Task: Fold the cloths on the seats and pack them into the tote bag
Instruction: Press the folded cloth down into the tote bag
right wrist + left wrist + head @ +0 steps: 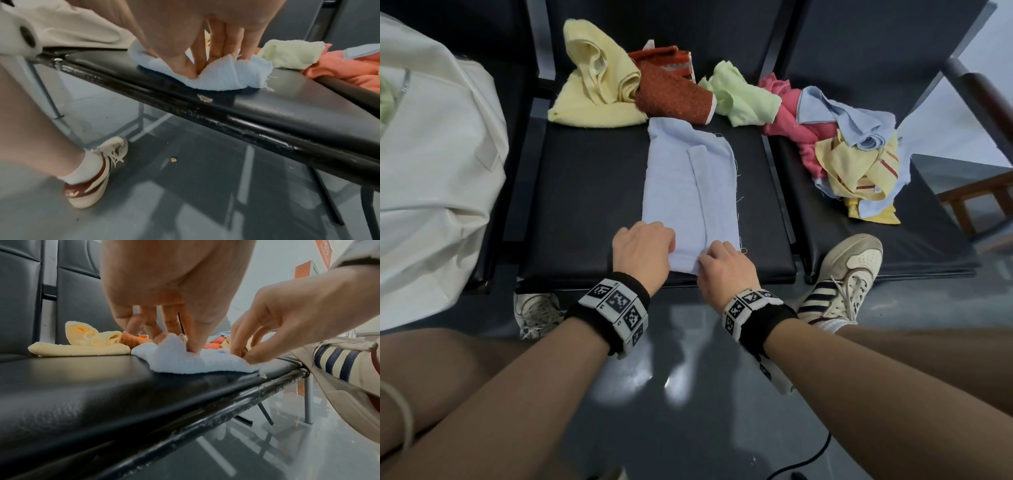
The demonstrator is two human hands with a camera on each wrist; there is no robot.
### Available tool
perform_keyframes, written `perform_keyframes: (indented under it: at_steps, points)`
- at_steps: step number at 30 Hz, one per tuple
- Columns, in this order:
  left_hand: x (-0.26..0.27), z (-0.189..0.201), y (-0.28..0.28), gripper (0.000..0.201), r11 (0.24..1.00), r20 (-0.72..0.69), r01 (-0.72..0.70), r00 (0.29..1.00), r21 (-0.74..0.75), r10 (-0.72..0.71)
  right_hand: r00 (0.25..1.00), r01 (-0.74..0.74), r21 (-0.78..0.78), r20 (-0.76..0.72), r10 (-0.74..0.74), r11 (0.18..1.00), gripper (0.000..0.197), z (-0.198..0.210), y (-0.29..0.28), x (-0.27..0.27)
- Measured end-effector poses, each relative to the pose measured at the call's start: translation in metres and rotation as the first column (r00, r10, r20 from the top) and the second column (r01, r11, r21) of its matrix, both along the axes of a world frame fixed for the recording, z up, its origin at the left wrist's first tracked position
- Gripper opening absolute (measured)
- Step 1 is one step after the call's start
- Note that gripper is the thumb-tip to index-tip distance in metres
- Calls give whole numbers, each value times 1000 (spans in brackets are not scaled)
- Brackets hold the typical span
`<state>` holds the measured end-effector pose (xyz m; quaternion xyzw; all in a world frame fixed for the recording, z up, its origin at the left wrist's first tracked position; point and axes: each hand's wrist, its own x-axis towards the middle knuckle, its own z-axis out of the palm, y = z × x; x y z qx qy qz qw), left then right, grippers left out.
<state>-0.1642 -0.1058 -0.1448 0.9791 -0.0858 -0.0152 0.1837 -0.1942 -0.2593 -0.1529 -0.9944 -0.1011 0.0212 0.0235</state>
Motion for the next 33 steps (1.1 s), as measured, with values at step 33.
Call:
perform_keyframes:
  at_steps: [33]
  points:
    - [-12, 6, -8, 39, 972, -191, 214, 962, 97, -193, 993, 104, -26, -55, -105, 994, 15, 15, 3, 19]
